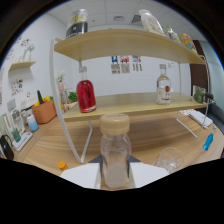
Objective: Make me a cup of Mount Fuji.
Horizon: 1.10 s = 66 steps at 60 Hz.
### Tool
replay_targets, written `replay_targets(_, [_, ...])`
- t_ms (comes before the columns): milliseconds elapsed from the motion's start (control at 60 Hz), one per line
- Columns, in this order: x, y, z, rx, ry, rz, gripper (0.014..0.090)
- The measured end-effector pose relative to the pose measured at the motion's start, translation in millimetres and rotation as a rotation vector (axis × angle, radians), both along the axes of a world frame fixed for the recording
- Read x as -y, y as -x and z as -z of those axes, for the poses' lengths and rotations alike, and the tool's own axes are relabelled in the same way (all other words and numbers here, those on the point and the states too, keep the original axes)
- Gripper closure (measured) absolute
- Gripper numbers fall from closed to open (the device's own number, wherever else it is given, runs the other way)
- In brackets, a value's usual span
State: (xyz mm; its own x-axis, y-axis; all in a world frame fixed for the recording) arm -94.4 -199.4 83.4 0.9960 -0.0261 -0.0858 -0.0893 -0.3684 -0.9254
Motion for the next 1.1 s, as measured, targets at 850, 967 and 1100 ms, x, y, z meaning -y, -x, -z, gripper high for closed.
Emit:
replay_targets(850, [49, 7, 1, 0.033, 0.045, -0.028, 0.0204])
replay_targets(967, [66, 0, -37, 0.046, -0.002, -0.039, 0.0190])
replay_targets(1100, [87, -23, -65, 0.068, -0.026, -0.033, 0.0182])
